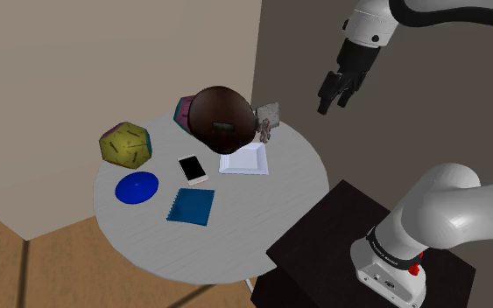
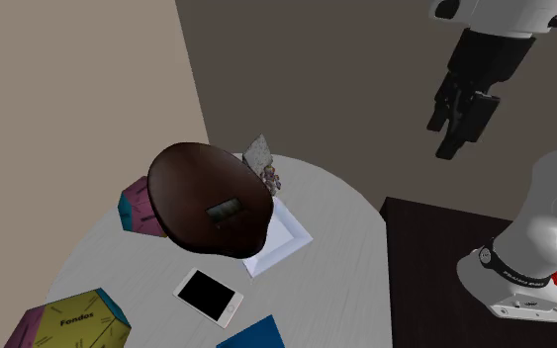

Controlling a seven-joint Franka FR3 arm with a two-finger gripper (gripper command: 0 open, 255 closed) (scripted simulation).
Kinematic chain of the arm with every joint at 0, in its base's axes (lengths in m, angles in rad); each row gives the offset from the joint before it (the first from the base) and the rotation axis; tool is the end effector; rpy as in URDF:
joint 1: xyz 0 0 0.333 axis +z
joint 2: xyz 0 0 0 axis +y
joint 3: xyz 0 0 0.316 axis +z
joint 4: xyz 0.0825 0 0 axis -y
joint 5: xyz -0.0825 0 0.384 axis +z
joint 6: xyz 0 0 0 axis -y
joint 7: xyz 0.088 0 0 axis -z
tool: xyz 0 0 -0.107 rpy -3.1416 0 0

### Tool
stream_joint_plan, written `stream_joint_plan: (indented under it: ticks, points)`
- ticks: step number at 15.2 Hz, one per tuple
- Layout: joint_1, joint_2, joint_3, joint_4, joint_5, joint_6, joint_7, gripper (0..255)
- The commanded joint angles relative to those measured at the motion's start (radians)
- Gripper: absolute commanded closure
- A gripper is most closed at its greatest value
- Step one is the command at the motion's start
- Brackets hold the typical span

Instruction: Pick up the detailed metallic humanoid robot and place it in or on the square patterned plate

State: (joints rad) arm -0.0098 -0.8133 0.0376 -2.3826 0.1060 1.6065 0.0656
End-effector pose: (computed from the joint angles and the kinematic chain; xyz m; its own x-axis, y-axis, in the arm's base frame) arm 0.3027 0.0229 0.5896 0.9981 -0.0521 0.0315 -0.0494 -0.9955 -0.0808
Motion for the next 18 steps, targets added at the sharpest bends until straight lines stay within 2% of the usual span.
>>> stream_joint_plan:
  ticks: [1,10,18]
  points:
    - [0.0,0.0,0.0,0.0,0.0,0.0,0.0,0]
    - [-0.031,0.212,-0.059,-0.076,-0.045,0.305,-0.098,0]
    - [-0.05,0.476,-0.111,-0.044,-0.058,0.554,-0.182,0]
